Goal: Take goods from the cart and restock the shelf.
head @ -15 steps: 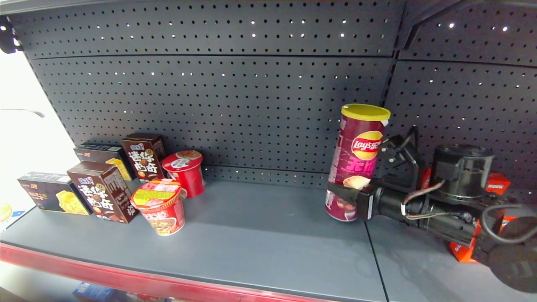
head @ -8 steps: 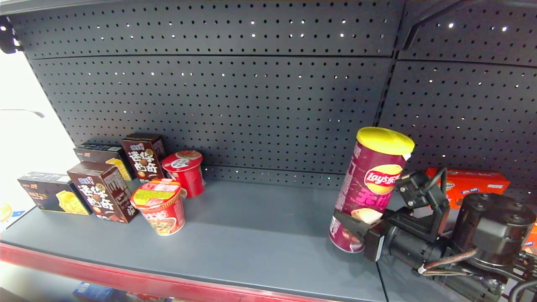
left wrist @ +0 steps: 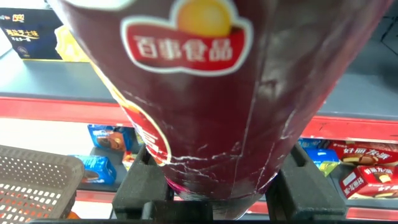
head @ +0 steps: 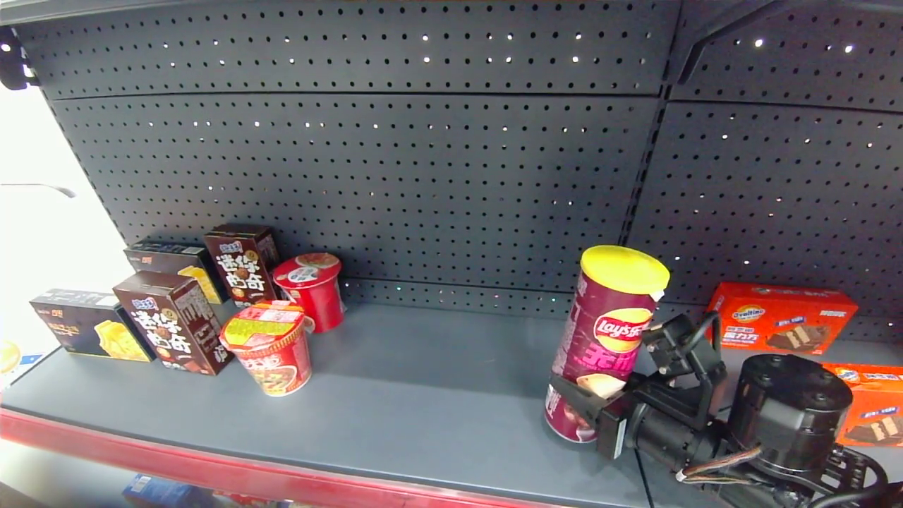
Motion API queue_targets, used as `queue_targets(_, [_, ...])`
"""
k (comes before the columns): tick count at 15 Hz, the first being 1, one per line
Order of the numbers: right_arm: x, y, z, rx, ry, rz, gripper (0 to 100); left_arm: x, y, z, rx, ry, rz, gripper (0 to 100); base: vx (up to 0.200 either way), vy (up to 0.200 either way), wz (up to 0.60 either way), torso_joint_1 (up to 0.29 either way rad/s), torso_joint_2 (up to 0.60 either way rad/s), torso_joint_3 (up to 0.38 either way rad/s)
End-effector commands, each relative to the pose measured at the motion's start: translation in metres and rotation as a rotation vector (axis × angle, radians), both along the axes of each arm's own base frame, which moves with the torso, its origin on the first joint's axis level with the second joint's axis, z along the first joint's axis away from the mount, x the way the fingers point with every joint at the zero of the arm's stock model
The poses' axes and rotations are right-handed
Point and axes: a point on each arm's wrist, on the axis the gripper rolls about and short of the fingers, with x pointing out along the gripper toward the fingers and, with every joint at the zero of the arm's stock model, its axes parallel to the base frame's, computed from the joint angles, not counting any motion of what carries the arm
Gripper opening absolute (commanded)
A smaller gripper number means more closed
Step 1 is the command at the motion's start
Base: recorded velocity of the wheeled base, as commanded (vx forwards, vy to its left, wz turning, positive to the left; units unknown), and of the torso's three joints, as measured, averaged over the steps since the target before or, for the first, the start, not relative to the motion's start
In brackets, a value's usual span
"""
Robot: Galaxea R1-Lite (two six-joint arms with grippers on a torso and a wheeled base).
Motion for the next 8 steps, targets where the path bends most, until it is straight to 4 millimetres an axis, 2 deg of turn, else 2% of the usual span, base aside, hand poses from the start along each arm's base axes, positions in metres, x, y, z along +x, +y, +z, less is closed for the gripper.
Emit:
queue_targets(1, [0.001, 0.004, -0.018, -0.043, 0.04, 0.008, 0, 0.001, 0.0, 0.001, 0.0, 0.002, 0.004, 0, 0.0, 0.0, 0.0, 0.0, 0.0, 0.0])
queue_targets(8, [-0.009, 0.01, -0.019, -0.054, 0.035, 0.01, 0, 0.001, 0.0, 0.0, 0.001, 0.008, 0.008, 0, 0.0, 0.0, 0.0, 0.0, 0.0, 0.0])
